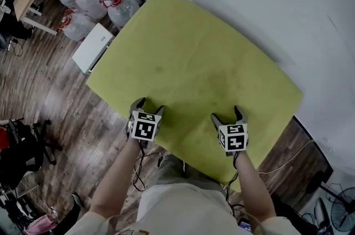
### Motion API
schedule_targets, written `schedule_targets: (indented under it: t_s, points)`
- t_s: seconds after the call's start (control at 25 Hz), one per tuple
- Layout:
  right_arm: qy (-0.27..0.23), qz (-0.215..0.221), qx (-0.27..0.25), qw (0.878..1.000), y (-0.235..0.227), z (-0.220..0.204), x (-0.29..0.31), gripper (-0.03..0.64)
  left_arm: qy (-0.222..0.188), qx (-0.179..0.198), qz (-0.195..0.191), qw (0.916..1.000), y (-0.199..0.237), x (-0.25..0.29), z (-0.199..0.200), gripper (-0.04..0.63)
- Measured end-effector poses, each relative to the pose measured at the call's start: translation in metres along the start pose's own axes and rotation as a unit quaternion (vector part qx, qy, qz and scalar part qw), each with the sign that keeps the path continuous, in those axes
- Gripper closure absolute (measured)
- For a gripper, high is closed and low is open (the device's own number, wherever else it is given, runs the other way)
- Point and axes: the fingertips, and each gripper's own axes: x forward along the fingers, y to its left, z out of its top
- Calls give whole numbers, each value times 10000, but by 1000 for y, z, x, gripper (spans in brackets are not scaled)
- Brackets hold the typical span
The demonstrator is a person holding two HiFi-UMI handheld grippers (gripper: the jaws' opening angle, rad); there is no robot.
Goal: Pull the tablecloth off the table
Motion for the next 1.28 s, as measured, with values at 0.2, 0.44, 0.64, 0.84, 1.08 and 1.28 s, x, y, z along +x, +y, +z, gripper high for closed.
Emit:
schedule_targets:
  t_s: [0.2,0.44,0.64,0.84,1.08,1.28]
  points:
    - [-225,-89,-63,9997,-2,-1,-1,210,-262,68,19,9996,-1,1,3,270]
    - [-278,-34,-145,9995,3,-1,-4,298,-401,178,-12,9990,-20,-5,2,387]
    - [-194,142,-229,9994,15,-3,-7,502,-590,235,-19,9980,-39,-7,-2,549]
    - [-11,291,-78,9995,24,-9,-8,581,-272,43,-539,9982,-48,-15,-10,569]
    - [330,684,79,9971,45,-21,-21,583,-293,-405,-753,9959,-43,-35,-23,572]
    - [308,910,302,9949,55,-10,-43,584,-326,-664,-871,9934,-42,-64,-20,572]
